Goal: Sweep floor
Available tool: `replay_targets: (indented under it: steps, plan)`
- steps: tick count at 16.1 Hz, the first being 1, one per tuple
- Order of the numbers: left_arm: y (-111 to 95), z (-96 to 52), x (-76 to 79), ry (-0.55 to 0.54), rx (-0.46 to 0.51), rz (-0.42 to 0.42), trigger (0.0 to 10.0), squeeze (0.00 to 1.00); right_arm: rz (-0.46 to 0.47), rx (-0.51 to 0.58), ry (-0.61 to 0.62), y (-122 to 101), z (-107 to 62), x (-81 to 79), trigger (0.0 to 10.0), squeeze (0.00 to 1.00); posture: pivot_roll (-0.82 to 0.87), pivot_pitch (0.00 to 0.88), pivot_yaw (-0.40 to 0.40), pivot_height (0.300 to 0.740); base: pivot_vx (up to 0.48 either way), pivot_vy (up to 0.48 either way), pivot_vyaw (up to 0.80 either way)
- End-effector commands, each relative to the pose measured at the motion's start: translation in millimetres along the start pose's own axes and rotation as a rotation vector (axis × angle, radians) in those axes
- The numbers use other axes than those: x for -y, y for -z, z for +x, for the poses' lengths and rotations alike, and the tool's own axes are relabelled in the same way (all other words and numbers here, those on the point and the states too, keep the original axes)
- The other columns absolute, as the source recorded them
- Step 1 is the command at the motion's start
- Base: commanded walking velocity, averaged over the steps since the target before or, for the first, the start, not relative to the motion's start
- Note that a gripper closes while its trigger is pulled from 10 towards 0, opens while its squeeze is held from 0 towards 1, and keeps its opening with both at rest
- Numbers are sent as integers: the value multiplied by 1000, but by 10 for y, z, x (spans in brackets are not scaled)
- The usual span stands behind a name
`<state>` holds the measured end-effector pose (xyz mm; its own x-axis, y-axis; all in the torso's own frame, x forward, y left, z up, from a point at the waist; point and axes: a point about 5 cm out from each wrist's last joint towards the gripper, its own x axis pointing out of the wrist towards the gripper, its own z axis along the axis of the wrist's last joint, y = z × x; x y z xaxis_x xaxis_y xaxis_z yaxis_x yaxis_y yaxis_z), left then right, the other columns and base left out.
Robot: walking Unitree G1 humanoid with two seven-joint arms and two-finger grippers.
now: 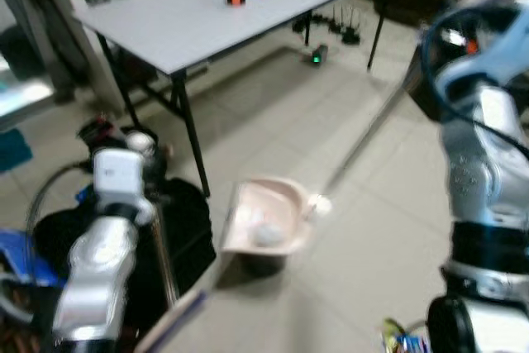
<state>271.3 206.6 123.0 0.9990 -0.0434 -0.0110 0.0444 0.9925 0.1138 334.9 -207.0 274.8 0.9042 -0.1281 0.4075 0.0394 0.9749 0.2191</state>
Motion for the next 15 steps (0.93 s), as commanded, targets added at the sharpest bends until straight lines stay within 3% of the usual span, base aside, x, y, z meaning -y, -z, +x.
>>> replay_targets:
  steps: [1,8,13,15]
  plan:
    - [-61,3,-67,-17,33,5,10000,0,12,84,-42,-148,46,-138,10000,0,40,0,25,740,0,0,0]
    - [-34,-2,-18,-18,18,18,10000,0,-78,137,-119,-141,104,-335,10000,0,41,0,25,740,0,0,0]
    - [-37,6,-16,-14,14,26,10000,0,-127,235,-177,-144,127,-500,10000,0,46,0,31,740,0,0,0]
    - [-61,27,-18,-18,19,26,10000,0,-192,253,-283,-99,125,-655,10000,0,46,0,31,740,0,0,0]
